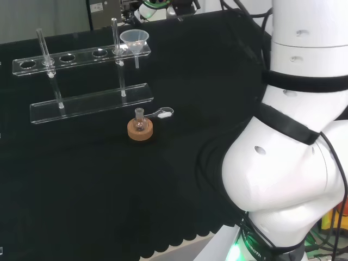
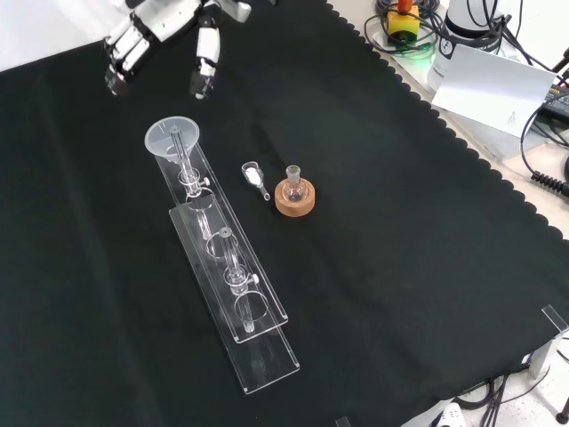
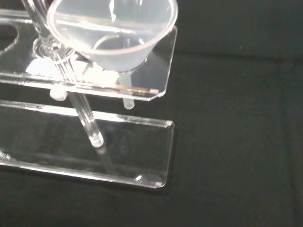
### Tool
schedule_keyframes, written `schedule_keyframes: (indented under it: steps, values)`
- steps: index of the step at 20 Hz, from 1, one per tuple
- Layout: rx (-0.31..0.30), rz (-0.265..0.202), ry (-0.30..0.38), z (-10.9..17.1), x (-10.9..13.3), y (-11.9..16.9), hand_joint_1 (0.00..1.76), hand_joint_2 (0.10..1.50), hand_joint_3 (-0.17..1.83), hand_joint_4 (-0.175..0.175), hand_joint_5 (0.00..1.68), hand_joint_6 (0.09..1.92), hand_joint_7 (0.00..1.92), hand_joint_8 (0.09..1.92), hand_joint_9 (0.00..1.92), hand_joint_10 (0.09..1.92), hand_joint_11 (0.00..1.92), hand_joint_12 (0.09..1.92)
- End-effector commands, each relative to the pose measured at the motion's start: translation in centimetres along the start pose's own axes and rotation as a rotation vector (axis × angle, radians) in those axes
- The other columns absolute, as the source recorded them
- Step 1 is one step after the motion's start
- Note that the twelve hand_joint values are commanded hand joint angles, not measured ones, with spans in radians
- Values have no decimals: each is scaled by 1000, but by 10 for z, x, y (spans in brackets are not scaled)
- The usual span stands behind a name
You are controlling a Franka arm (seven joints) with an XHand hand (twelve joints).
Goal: Pick up the funnel from the transparent funnel stand.
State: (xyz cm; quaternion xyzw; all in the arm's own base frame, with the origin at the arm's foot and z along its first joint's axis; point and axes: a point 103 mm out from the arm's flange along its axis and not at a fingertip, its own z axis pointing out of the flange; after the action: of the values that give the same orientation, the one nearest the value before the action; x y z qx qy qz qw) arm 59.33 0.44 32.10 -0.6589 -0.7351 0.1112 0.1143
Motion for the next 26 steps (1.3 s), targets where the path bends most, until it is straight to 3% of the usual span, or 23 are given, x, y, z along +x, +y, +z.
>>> schedule_keyframes:
  steps: [1, 6, 14, 26]
  values:
    - [84, -47, 22, 14, 12, 7, 513, 852, 186, -35, 215, 87, 0, 563, 225, 745, 11, 1446]
    - [114, -50, 7, 21, 16, 9, 516, 836, 184, -36, 188, 87, 0, 546, 214, 748, 28, 1454]
    - [100, -55, -15, 31, 24, 15, 516, 823, 191, -33, 117, 87, 0, 470, 152, 767, 36, 1451]
    - [127, -52, -28, 42, 21, 30, 546, 814, 195, -35, 110, 87, 0, 468, 150, 790, 35, 1452]
